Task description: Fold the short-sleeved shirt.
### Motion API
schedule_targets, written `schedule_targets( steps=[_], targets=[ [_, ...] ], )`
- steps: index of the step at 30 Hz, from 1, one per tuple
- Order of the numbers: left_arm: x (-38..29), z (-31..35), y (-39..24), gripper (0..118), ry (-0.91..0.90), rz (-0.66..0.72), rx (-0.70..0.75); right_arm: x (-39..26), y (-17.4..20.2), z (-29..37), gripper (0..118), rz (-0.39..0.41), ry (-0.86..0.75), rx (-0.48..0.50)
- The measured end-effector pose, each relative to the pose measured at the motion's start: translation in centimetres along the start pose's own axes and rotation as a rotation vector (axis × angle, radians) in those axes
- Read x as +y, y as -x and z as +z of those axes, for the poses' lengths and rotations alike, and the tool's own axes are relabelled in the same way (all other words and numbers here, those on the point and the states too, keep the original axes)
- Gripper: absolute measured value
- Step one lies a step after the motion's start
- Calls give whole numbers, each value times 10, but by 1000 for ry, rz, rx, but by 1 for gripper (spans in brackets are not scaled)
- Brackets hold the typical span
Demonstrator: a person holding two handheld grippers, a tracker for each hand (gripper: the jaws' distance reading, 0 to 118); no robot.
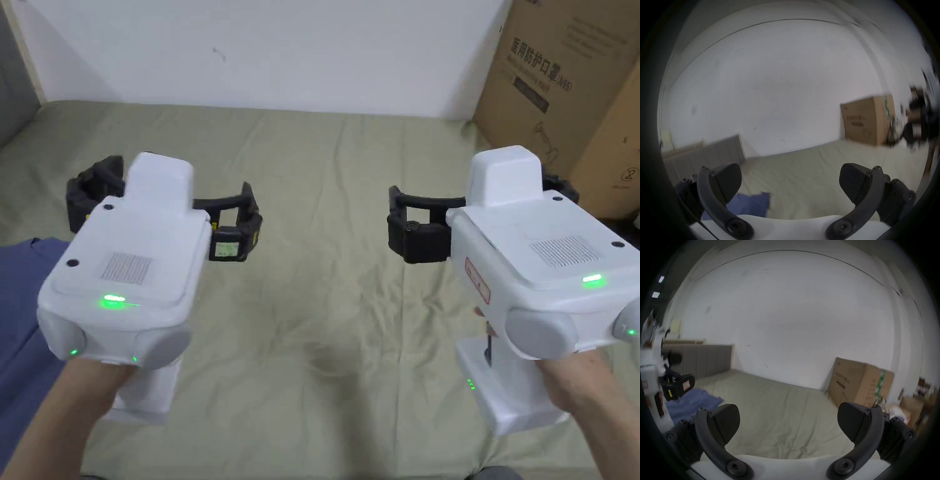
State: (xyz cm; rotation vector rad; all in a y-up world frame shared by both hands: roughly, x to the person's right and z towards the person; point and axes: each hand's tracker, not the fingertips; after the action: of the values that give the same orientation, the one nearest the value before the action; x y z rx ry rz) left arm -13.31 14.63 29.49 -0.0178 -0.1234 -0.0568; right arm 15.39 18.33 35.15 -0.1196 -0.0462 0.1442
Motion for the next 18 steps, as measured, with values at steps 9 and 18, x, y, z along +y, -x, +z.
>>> schedule_targets(
  steps=[9, 18],
  targets=[
    [-28, 9, -4, 118, 43, 88, 20, -46, 8, -1, 118, -94, 77, -44],
    [-29, 18, -13, 118, 55, 61, 16, -50, 13, 2, 118, -93, 78, -37]
  ],
)
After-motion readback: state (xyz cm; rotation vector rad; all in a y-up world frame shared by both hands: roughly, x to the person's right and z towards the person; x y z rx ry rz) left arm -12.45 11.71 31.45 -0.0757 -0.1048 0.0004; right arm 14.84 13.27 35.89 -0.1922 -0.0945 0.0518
